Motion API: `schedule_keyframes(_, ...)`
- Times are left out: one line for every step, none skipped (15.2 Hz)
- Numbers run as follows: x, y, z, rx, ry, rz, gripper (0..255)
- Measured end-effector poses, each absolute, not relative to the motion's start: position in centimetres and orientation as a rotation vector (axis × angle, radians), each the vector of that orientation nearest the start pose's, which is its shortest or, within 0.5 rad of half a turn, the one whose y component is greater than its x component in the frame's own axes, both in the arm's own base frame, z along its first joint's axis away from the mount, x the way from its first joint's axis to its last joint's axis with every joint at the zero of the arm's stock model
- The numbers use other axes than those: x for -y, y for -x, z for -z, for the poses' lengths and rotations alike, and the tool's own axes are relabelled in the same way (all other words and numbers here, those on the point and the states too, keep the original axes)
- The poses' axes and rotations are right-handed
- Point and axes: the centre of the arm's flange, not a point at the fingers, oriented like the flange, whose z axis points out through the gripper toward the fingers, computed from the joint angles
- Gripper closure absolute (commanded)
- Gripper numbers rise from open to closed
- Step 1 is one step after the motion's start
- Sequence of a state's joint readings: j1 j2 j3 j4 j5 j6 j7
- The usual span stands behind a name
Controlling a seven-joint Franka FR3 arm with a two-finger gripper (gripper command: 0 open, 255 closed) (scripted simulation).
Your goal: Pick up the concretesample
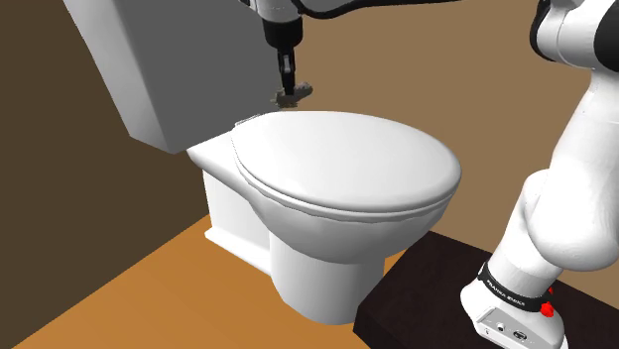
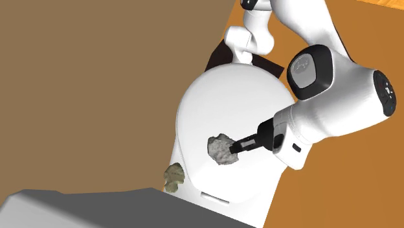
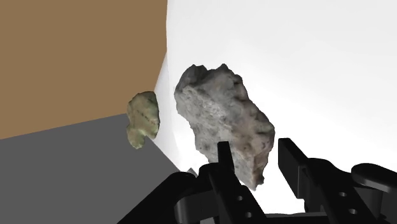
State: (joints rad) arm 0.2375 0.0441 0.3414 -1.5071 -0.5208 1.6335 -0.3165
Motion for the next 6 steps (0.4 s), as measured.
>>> schedule_keyframes(-26.7,-51.0,-65.5,1.584,3.257,0.274,255)
schedule_keyframes(-26.8,-51.0,-66.0,1.584,3.257,0.274,255)
schedule_keyframes(-26.8,-51.0,-66.5,1.584,3.257,0.274,255)
schedule_keyframes(-26.8,-51.0,-66.9,1.584,3.257,0.274,255)
schedule_keyframes(-26.8,-50.9,-67.5,1.584,3.257,0.274,255)
schedule_keyframes(-26.9,-51.1,-67.9,1.584,3.257,0.275,255)
